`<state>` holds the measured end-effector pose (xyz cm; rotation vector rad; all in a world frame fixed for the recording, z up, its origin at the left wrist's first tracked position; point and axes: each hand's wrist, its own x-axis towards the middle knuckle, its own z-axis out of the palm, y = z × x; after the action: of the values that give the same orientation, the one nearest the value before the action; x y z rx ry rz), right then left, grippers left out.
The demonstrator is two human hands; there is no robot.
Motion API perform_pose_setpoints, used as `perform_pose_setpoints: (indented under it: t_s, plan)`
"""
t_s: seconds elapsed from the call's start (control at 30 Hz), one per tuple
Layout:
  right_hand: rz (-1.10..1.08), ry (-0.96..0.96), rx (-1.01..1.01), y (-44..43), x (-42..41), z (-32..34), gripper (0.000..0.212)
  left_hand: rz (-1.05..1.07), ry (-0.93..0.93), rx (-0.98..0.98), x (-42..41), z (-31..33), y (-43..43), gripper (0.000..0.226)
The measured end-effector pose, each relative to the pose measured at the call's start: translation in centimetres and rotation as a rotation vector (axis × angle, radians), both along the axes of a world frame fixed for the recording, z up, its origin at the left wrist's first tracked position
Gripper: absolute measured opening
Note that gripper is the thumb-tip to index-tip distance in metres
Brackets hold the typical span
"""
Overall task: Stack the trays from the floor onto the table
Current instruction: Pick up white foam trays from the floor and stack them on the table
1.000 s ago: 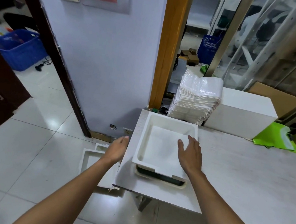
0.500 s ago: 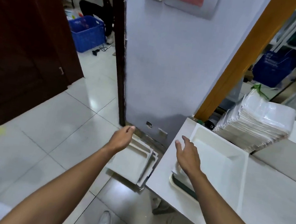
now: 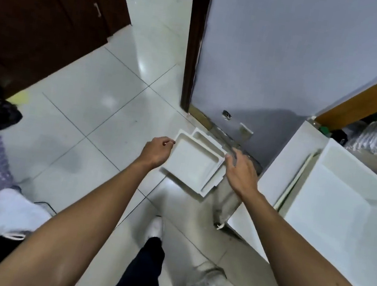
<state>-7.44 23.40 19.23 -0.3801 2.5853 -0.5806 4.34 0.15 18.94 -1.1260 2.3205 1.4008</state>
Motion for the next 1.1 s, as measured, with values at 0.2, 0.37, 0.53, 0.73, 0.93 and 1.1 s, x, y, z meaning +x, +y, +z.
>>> perform_pose_setpoints:
  t_s: [0.2,0.37,0.53,0.73,0.93,1.1]
  plan:
    - [0.035,-0.087,0.118,-2.8,-2.3,-7.3,0.050,-0.011,-0.096,0.046,-1.8,-7.5,-4.0,0.035]
    - [0.060,-0.155,0.265,-4.1,-2.7,-13.3,0.052,0.067,-0.093,0.174,-4.0,-12.9,-6.6,0.032]
    - [0.124,-0.193,0.366,-5.8,-3.8,-20.0,0.052,0.044,-0.104,0.141,-6.7,-19.7,-8.4,0.033]
    - [0.273,-0.183,0.479,-6.1,-6.6,-27.6,0.055,-0.054,-0.180,0.041,-8.8,-28.3,-9.4,0.036]
    - [0.239,-0.094,0.472,-6.6,-10.4,-33.3,0.053,-0.187,-0.284,-0.025,-9.6,-36.5,-8.6,0.040]
    - [0.265,0.089,0.388,-7.6,-12.2,-36.6,0.053,-0.291,-0.377,-0.033,-7.4,-41.9,-6.4,0.058]
